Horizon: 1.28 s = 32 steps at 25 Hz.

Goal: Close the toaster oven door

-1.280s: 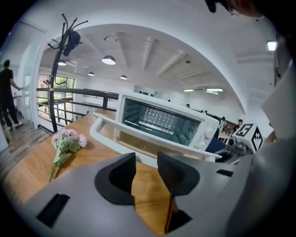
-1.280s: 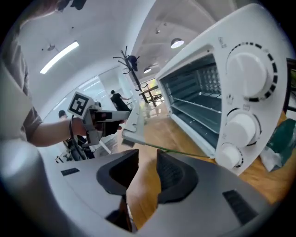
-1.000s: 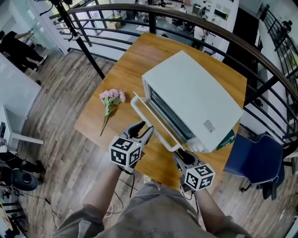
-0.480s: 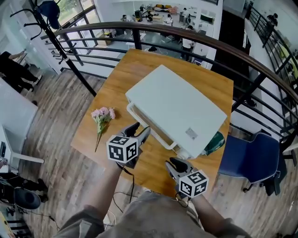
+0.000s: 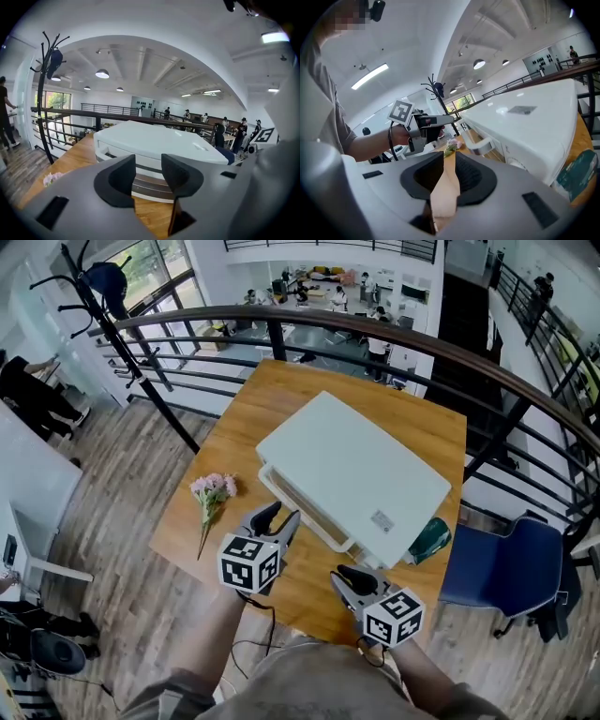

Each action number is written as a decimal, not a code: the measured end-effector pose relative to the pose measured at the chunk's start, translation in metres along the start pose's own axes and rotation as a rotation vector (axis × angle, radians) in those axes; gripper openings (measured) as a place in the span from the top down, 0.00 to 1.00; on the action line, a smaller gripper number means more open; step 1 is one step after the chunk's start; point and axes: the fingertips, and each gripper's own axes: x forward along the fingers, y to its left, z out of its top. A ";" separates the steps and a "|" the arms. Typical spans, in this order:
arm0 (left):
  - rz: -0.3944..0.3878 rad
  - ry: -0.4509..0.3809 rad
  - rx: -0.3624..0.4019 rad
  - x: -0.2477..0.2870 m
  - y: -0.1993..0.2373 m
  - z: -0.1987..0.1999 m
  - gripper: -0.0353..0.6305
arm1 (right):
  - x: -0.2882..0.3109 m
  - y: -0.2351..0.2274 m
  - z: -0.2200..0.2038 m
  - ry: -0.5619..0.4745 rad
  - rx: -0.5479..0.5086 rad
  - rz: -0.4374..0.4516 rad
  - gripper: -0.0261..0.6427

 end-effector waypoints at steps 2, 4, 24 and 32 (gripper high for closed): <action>0.009 -0.027 0.019 -0.013 -0.001 0.011 0.68 | -0.003 0.010 0.017 -0.009 -0.022 0.031 0.82; 0.001 -0.045 0.033 -0.027 -0.002 0.023 0.73 | -0.007 0.021 0.037 -0.028 -0.040 0.064 0.83; 0.040 -0.382 0.360 -0.176 -0.054 0.162 0.81 | -0.099 0.112 0.220 -0.407 -0.374 0.077 0.88; 0.101 -0.352 0.334 -0.190 -0.052 0.137 0.87 | -0.099 0.111 0.203 -0.361 -0.397 0.055 0.89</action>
